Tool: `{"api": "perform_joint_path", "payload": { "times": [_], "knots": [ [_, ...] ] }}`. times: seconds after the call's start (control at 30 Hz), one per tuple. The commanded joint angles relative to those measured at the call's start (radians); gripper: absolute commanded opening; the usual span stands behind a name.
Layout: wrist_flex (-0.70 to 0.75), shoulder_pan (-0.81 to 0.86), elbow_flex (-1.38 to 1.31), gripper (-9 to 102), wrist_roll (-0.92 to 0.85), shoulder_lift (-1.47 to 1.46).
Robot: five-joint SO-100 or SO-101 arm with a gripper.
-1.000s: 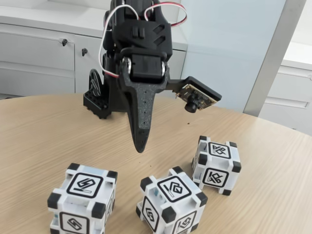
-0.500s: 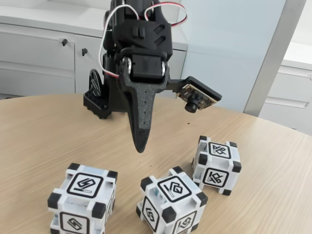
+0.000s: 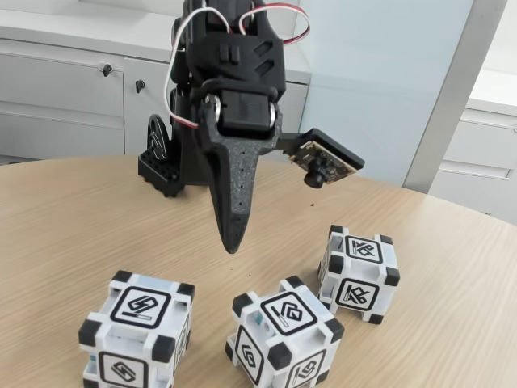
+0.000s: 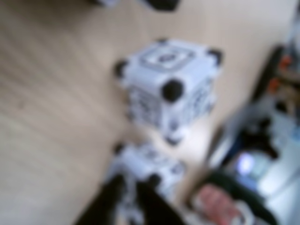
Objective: Stack cubes from left to right.
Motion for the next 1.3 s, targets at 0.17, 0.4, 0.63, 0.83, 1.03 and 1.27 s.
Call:
{"api": "perform_joint_path", "payload": {
  "times": [0.17,0.4,0.63,0.83,1.03,1.27],
  "knots": [
    [-0.005,-0.011,-0.169,3,0.037,0.055],
    [-0.003,-0.015,-0.454,7,0.061,-0.130],
    [-0.003,-0.140,-0.772,23,-0.072,-0.588],
    [0.077,-0.225,-0.870,29,-0.281,-0.752],
    [0.272,-0.391,-0.873,32,-0.565,-0.765],
    [0.341,-0.514,-0.859,33,-0.607,-0.773]
  ]
}}
